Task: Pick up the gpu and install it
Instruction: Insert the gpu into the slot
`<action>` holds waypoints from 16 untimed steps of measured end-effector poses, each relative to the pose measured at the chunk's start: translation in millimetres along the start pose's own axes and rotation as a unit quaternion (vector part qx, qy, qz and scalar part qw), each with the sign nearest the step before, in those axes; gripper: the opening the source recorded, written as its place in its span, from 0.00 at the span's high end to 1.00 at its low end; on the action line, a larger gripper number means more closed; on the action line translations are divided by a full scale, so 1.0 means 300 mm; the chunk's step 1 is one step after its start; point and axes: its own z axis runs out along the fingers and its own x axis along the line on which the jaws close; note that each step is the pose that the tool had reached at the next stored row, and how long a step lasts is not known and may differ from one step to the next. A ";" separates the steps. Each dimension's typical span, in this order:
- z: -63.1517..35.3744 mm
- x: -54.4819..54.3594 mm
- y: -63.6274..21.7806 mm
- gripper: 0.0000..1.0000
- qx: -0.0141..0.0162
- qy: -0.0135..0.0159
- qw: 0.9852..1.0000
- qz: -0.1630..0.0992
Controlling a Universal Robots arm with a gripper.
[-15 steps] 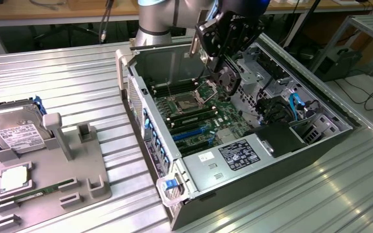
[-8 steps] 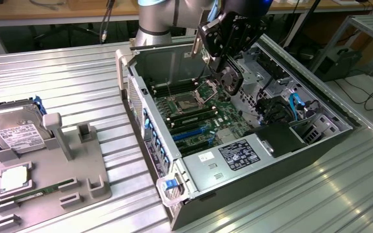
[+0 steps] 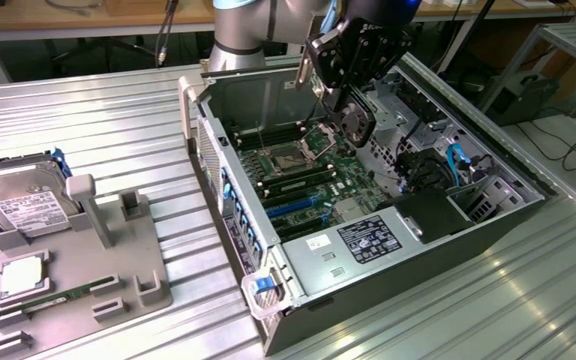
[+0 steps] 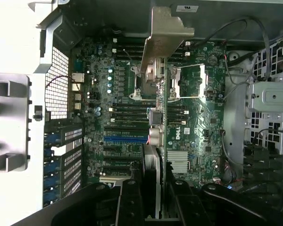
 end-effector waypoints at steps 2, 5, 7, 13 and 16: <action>0.000 0.000 0.000 0.73 0.000 0.000 1.000 0.000; 0.000 0.000 0.000 0.73 0.000 0.001 1.000 -0.012; 0.000 0.000 -0.001 0.73 0.000 0.002 1.000 -0.030; 0.000 0.000 -0.002 0.73 -0.001 0.004 0.997 -0.073; 0.000 0.000 -0.003 0.73 -0.001 0.006 0.995 -0.095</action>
